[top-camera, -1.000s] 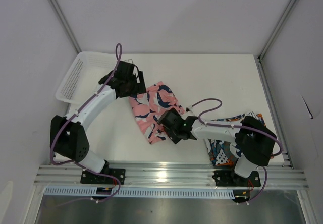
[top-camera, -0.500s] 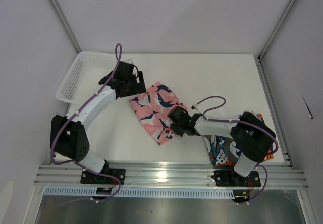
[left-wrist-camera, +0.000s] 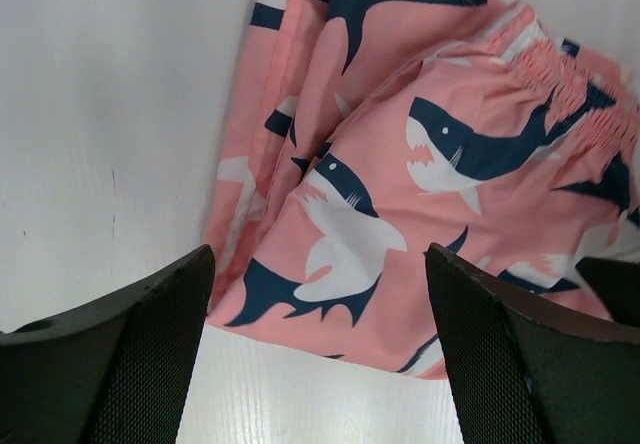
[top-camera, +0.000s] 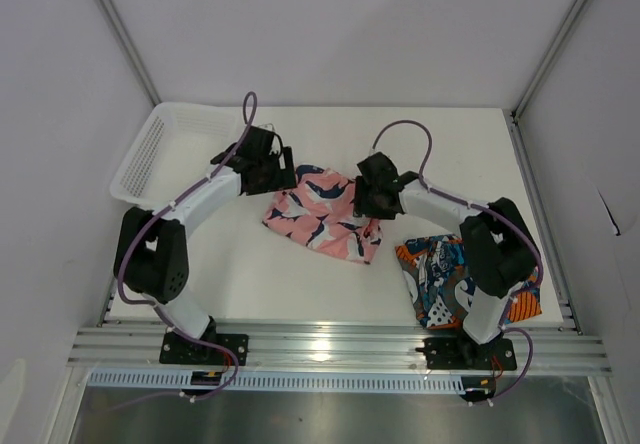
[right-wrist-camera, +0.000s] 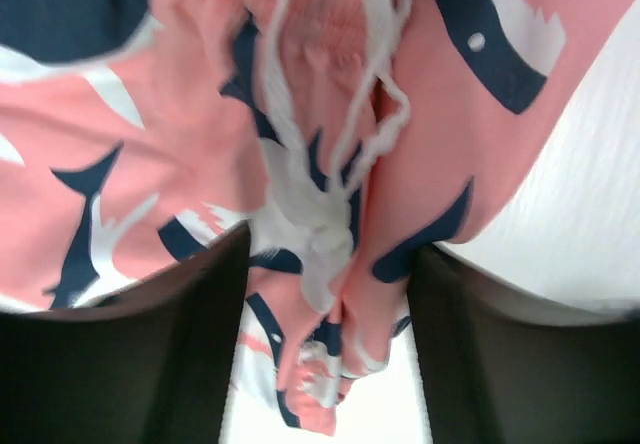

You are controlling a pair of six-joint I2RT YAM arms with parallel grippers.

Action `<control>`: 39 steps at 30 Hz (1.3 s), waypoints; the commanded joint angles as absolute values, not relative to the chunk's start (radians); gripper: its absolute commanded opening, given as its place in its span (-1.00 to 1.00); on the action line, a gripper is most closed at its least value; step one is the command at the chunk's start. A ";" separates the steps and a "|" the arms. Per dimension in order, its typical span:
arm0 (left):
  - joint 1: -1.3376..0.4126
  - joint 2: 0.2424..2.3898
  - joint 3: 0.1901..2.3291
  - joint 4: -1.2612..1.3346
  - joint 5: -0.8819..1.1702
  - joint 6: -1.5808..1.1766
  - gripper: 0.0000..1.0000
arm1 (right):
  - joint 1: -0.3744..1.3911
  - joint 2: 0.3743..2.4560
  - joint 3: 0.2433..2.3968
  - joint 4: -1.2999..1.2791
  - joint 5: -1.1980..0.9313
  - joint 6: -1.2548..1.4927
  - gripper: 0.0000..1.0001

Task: Fold and stack the shorts
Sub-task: Fold the shorts, then neatly place the folded shorts to the corner

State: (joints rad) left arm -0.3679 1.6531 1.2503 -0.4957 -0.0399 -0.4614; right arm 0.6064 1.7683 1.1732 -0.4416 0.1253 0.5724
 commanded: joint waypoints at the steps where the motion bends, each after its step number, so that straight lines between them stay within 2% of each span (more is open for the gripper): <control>1: -0.360 1.674 1.233 -0.448 -0.048 -0.436 0.75 | 0.595 1.838 1.325 -0.532 0.179 0.302 0.34; 4: -0.359 1.690 1.229 -0.417 -0.046 -0.425 0.75 | 0.560 1.871 1.373 -0.523 0.121 0.299 0.55; 9: -0.345 1.749 1.269 -0.454 -0.115 -0.419 0.76 | 0.485 1.803 1.295 -0.431 -0.026 0.337 0.82; 14: -0.318 1.798 1.284 -0.453 -0.104 -0.416 0.77 | 0.462 1.789 1.255 -0.437 -0.023 0.337 0.86; 23: -0.299 1.856 1.288 -0.404 -0.008 -0.368 0.75 | 0.445 1.776 1.157 -0.359 -0.083 0.393 0.85; 31: -0.284 1.841 1.226 -0.315 0.116 -0.368 0.74 | 0.442 1.796 1.100 -0.296 -0.121 0.426 0.67; 39: -0.282 1.933 1.299 -0.376 0.094 -0.365 0.73 | 0.425 1.795 1.100 -0.281 -0.150 0.436 0.40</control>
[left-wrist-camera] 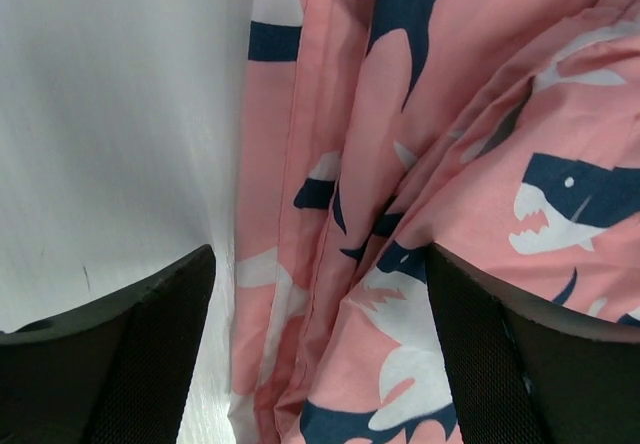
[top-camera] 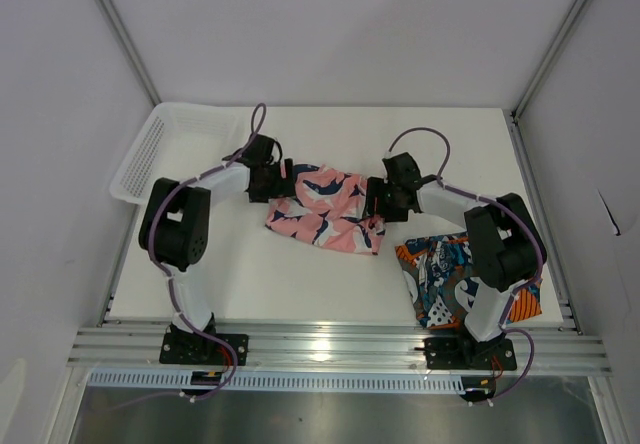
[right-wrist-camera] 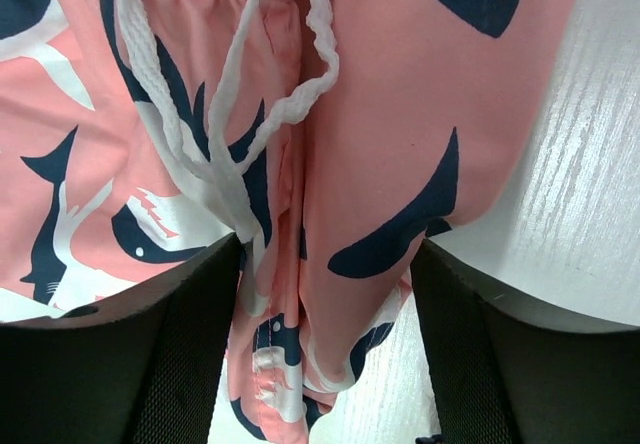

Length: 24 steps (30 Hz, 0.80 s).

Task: Fold and stack the shorts
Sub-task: Neatly place the folded shorts to the corner

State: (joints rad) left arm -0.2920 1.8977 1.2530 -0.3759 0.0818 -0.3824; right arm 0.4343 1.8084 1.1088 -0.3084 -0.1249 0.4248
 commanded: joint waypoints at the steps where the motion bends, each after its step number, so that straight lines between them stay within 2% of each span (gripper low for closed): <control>1: -0.282 1.948 1.302 -0.380 0.077 -0.373 0.73 | 0.425 1.795 1.100 -0.279 -0.155 0.439 0.39; 6: -0.281 1.973 1.308 -0.390 0.060 -0.388 0.68 | 0.426 1.793 1.089 -0.265 -0.160 0.448 0.27; 9: -0.281 1.988 1.324 -0.399 0.057 -0.390 0.56 | 0.426 1.793 1.085 -0.255 -0.156 0.460 0.22; 10: -0.282 1.994 1.328 -0.402 0.058 -0.384 0.33 | 0.428 1.793 1.085 -0.252 -0.156 0.463 0.19; 13: -0.284 2.014 1.348 -0.414 0.080 -0.373 -0.10 | 0.431 1.795 1.083 -0.247 -0.149 0.471 0.10; 14: -0.285 2.016 1.348 -0.413 0.083 -0.370 -0.18 | 0.431 1.796 1.085 -0.245 -0.152 0.472 -0.04; 16: -0.296 2.008 1.344 -0.407 0.089 -0.365 -0.29 | 0.436 1.801 1.092 -0.248 -0.153 0.472 -0.17; 18: -0.311 2.003 1.348 -0.408 0.081 -0.361 -0.29 | 0.442 1.807 1.114 -0.258 -0.147 0.469 -0.20; 19: -0.316 2.002 1.351 -0.410 0.080 -0.359 -0.30 | 0.446 1.812 1.123 -0.273 -0.143 0.466 -0.29; 21: -0.322 1.999 1.348 -0.417 0.071 -0.360 -0.29 | 0.456 1.822 1.135 -0.285 -0.123 0.463 -0.29; 24: -0.324 1.990 1.335 -0.397 0.097 -0.361 -0.21 | 0.457 1.821 1.137 -0.290 -0.117 0.466 -0.38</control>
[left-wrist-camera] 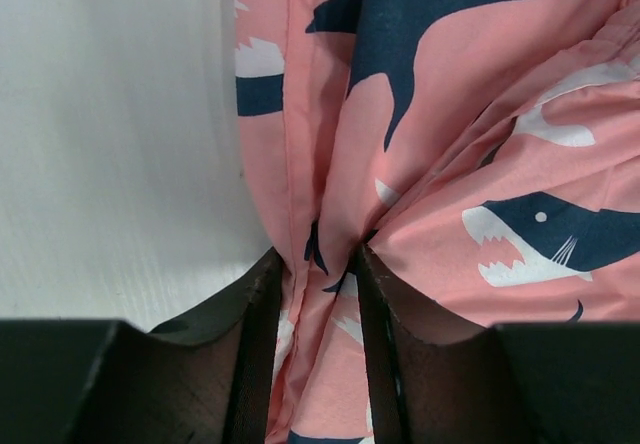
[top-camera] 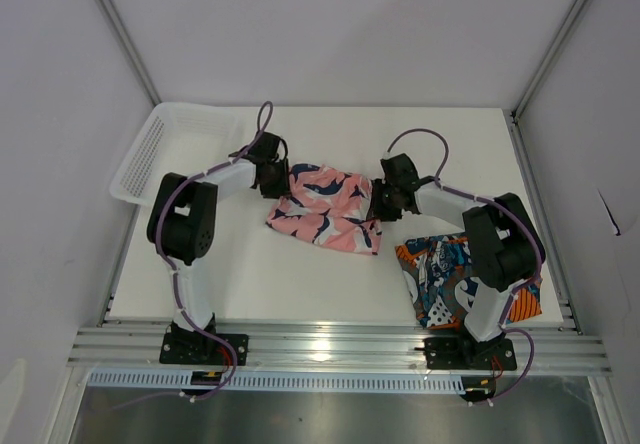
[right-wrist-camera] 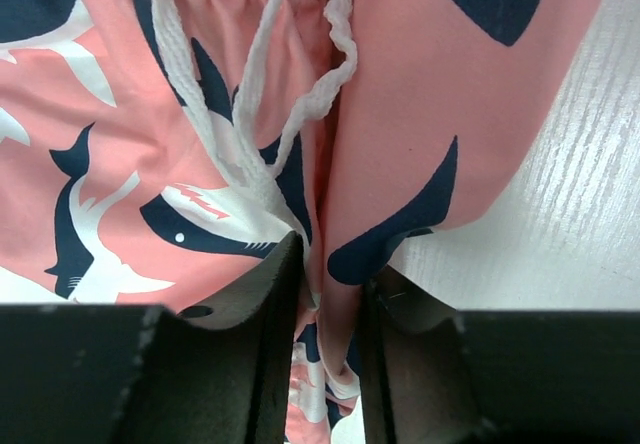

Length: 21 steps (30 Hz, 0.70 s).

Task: Fold and stack the shorts
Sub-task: Neatly place the folded shorts to the corner

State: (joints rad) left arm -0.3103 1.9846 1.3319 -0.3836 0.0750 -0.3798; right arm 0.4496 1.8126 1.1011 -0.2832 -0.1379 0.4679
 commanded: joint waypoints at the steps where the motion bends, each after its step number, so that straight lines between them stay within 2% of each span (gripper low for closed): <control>1: -0.325 1.982 1.330 -0.390 0.110 -0.360 -0.24 | 0.457 1.821 1.138 -0.290 -0.114 0.466 -0.43; 3: -0.330 1.973 1.316 -0.376 0.110 -0.361 -0.32 | 0.456 1.822 1.143 -0.293 -0.109 0.466 -0.50; 4: -0.336 1.970 1.315 -0.373 0.109 -0.359 -0.51 | 0.456 1.822 1.144 -0.301 -0.103 0.466 -0.53; 7: -0.345 1.968 1.318 -0.374 0.120 -0.351 -0.87 | 0.456 1.821 1.154 -0.307 -0.095 0.465 -0.60; 9: -0.350 1.965 1.319 -0.370 0.143 -0.341 -0.88 | 0.457 1.819 1.157 -0.310 -0.095 0.465 -0.60; 12: -0.356 1.960 1.315 -0.364 0.161 -0.341 -0.71 | 0.459 1.822 1.164 -0.316 -0.092 0.462 -0.64; 14: -0.354 1.957 1.312 -0.365 0.161 -0.344 -0.42 | 0.457 1.822 1.166 -0.321 -0.091 0.459 -0.71; 15: -0.351 1.951 1.310 -0.361 0.161 -0.350 -0.17 | 0.457 1.824 1.167 -0.321 -0.091 0.459 -0.71; 17: -0.344 1.936 1.279 -0.342 0.175 -0.370 0.08 | 0.457 1.822 1.167 -0.322 -0.092 0.459 -0.70; 18: -0.304 1.901 1.219 -0.269 0.245 -0.392 0.31 | 0.456 1.825 1.169 -0.319 -0.100 0.454 -0.70; 21: -0.276 1.894 1.203 -0.239 0.317 -0.402 0.34 | 0.454 1.829 1.169 -0.318 -0.106 0.453 -0.70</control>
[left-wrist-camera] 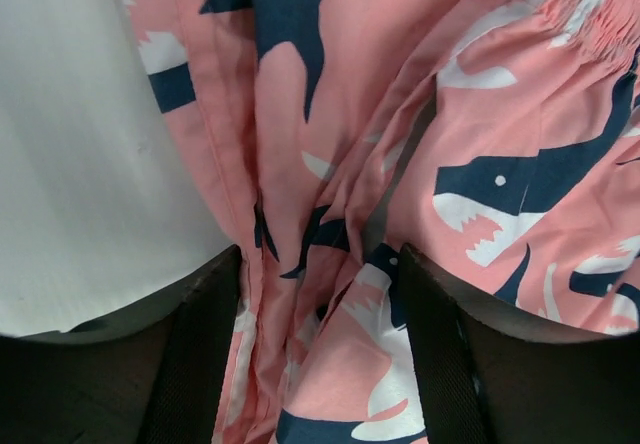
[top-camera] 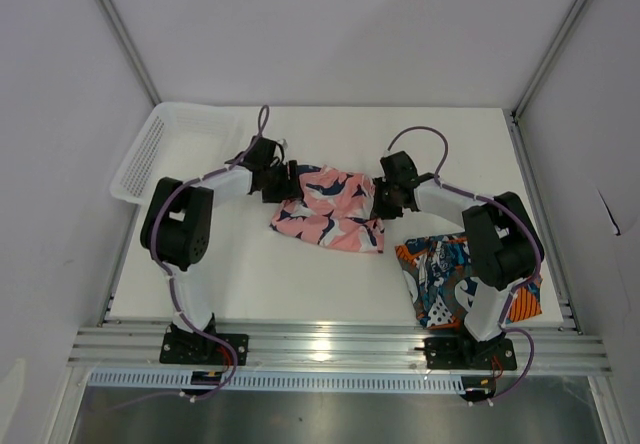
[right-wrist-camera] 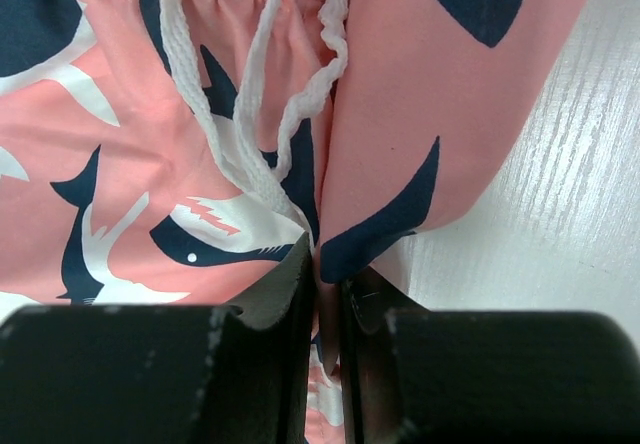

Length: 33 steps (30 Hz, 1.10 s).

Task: Fold and stack the shorts
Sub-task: Neatly place the folded shorts to the corner

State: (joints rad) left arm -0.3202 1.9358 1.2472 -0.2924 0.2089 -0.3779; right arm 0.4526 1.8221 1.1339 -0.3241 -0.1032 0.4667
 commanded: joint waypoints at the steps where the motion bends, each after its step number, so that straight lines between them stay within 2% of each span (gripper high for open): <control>1: -0.270 1.896 1.195 -0.232 0.337 -0.403 0.35 | 0.456 1.829 1.169 -0.316 -0.107 0.453 -0.70; 10: -0.201 1.876 1.143 -0.175 0.388 -0.462 0.36 | 0.456 1.836 1.178 -0.322 -0.115 0.446 -0.70; 14: -0.169 1.852 1.094 -0.114 0.478 -0.471 0.36 | 0.456 1.838 1.180 -0.322 -0.118 0.445 -0.70; 23: -0.182 1.864 1.081 -0.067 0.580 -0.462 0.51 | 0.456 1.850 1.190 -0.324 -0.130 0.443 -0.70; 30: -0.238 1.908 1.152 -0.190 0.445 -0.397 0.52 | 0.456 1.848 1.189 -0.324 -0.138 0.442 -0.71; 33: -0.248 1.927 1.174 -0.241 0.379 -0.385 0.45 | 0.454 1.844 1.192 -0.325 -0.138 0.443 -0.71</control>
